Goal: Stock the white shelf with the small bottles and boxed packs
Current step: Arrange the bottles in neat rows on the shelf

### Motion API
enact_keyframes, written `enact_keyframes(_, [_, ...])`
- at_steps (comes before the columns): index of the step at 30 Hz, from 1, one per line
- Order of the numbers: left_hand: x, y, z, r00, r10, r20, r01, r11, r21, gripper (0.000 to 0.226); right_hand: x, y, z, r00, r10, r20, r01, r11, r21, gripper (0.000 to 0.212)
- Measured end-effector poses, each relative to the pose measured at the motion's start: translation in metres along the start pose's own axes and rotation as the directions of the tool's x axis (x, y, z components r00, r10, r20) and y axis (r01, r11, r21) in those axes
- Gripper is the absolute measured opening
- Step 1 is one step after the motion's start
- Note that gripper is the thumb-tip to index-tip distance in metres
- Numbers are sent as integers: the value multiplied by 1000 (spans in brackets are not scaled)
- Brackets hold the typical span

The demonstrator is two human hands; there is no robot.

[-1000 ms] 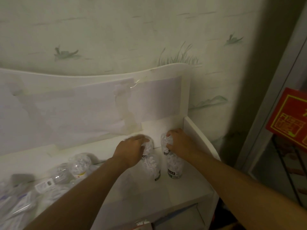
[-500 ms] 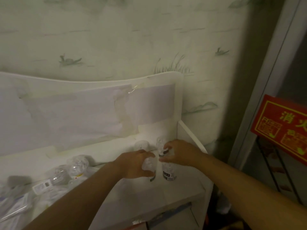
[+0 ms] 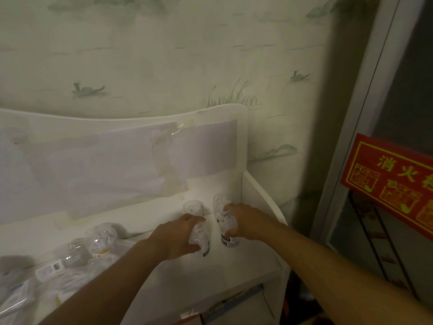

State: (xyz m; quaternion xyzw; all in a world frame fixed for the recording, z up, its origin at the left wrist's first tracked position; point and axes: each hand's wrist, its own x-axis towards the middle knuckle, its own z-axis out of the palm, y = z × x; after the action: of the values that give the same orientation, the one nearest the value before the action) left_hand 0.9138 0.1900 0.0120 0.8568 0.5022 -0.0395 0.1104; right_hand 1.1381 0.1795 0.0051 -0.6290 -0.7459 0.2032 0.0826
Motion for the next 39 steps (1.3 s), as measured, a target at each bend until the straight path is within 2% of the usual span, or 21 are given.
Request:
enact_keyframes(5, [1, 6, 2, 1000, -19, -24, 18, 1000, -10, 80, 4, -1, 4, 999, 26, -21, -26, 1000, -1, 72])
enact_keyframes(9, [-1, 7, -4, 999, -24, -28, 25, 1000, 11, 84, 3, 0, 3, 999, 35, -27, -35, 999, -12, 79])
enact_keyframes(12, [-6, 0, -9, 998, -48, -43, 48, 999, -2, 74, -1, -1, -2, 998, 29, -51, -31, 999, -29, 80])
enact_keyframes(17, [-27, -24, -20, 994, -89, -61, 91, 995, 36, 49, -4, -26, -15, 987, -76, -141, 74, 997, -22, 54])
enact_keyframes(20, [-44, -42, -28, 987, -135, -87, 141, 987, 74, 39, -4, -50, -17, 973, -164, -165, 162, 986, -26, 46])
enact_keyframes(28, [-96, -78, -39, 974, -198, -111, 212, 967, 139, 34, 2, -111, 1, 952, -294, -84, 294, 956, -20, 45])
enact_keyframes(31, [-114, -88, -36, 969, -224, -105, 237, 961, 143, 35, 3, -129, 15, 947, -322, -11, 322, 947, -7, 47])
enact_keyframes(36, [-144, -106, -26, 956, -273, -108, 286, 949, 133, 39, 4, -145, 42, 932, -318, 172, 328, 944, -29, 67])
enact_keyframes(39, [-155, -113, -19, 950, -281, -135, 294, 952, 85, 41, 3, -148, 54, 935, -310, 172, 321, 947, -37, 73])
